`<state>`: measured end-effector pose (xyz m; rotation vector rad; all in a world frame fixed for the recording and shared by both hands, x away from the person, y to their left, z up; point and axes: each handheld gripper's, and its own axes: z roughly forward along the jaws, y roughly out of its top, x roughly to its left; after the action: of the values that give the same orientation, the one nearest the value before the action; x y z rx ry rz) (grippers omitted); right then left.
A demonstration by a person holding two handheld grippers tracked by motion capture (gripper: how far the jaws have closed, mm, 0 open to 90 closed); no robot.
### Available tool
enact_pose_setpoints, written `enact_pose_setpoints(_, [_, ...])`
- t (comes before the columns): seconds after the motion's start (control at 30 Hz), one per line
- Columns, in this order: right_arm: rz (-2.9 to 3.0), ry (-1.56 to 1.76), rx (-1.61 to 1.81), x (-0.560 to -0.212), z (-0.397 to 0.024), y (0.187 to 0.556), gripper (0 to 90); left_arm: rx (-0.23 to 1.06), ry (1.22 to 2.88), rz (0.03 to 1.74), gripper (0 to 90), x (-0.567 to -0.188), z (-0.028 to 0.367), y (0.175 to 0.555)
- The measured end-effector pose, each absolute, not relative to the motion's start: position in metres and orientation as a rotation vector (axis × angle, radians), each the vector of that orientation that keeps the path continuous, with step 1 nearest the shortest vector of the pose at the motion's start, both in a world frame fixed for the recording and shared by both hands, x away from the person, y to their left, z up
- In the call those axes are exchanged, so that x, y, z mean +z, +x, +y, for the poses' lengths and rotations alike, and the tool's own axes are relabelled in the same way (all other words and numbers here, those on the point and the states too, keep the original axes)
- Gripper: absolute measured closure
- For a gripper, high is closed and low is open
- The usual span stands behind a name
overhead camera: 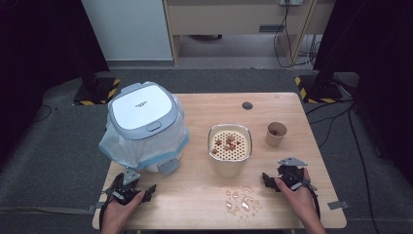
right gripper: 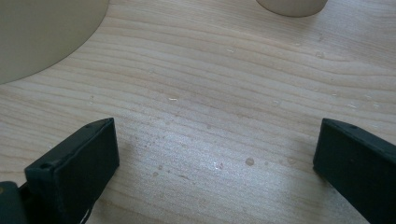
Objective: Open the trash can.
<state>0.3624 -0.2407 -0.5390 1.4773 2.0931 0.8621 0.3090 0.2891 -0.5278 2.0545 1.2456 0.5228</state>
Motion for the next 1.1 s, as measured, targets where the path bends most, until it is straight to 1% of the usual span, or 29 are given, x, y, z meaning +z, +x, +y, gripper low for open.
enact_pose_setpoints(0.2, [2.086, 1.48, 0.862, -0.539, -0.24, 0.362, 0.6, 0.557, 2.008, 1.215, 23.0, -0.514, 0.292, 0.294])
enact_pose_setpoints(0.23, [2.086, 1.479, 0.862, -0.539, -0.24, 0.362, 0.6, 0.57, 1.981, 1.211, 25.0, -0.508, 0.291, 0.287])
enact_pose_setpoints(0.33, [2.085, 1.482, 0.862, -0.539, -0.24, 0.362, 0.6, 0.552, 1.951, 1.195, 31.5, -0.5, 0.286, 0.281])
enact_pose_setpoints(0.43, [2.088, 1.48, 0.863, -0.539, -0.24, 0.361, 0.6, 0.557, 1.975, 1.156, 34.5, -0.497, 0.276, 0.278])
enact_pose_setpoints(0.6, [2.09, 1.478, 0.863, -0.539, -0.24, 0.361, 0.6, 0.55, 2.005, 1.106, 36.7, -0.495, 0.268, 0.279])
enact_pose_setpoints(0.63, [2.091, 1.477, 0.863, -0.539, -0.24, 0.361, 0.6, 0.539, 2.006, 1.089, 39.5, -0.494, 0.266, 0.281])
enact_pose_setpoints(0.7, [2.091, 1.477, 0.863, -0.539, -0.24, 0.361, 0.6, 0.535, 1.998, 1.082, 40.7, -0.493, 0.264, 0.282])
enact_pose_setpoints(0.73, [2.091, 1.478, 0.863, -0.539, -0.24, 0.361, 0.6, 0.539, 1.994, 1.072, 43.3, -0.492, 0.263, 0.283])
enact_pose_setpoints(0.77, [2.091, 1.477, 0.863, -0.539, -0.24, 0.361, 0.6, 0.536, 1.998, 1.047, 51.5, -0.489, 0.259, 0.285])
enact_pose_setpoints(0.8, [2.091, 1.478, 0.863, -0.539, -0.24, 0.361, 0.6, 0.536, 1.998, 1.047, 53.8, -0.489, 0.259, 0.285])
enact_pose_setpoints(0.9, [2.088, 1.48, 0.864, -0.539, -0.24, 0.361, 0.6, 0.55, 2.007, 1.005, 65.1, -0.485, 0.252, 0.286])
enact_pose_setpoints(0.93, [2.089, 1.477, 0.864, -0.539, -0.24, 0.361, 0.6, 0.552, 2.009, 0.993, 65.1, -0.483, 0.249, 0.286])
enact_pose_setpoints(0.97, [2.094, 1.474, 0.863, -0.539, -0.24, 0.361, 0.6, 0.552, 2.007, 0.987, 72.9, -0.483, 0.248, 0.287])
enact_pose_setpoints(1.03, [2.096, 1.474, 0.863, -0.539, -0.24, 0.361, 0.6, 0.553, 2.008, 0.978, 77.1, -0.482, 0.245, 0.29])
enact_pose_setpoints(1.07, [2.096, 1.473, 0.863, -0.539, -0.24, 0.361, 0.6, 0.544, 2.007, 0.979, 77.1, -0.481, 0.244, 0.293])
enact_pose_setpoints(1.1, [2.095, 1.473, 0.863, -0.539, -0.24, 0.361, 0.6, 0.535, 2.011, 0.981, 82.6, -0.481, 0.241, 0.298])
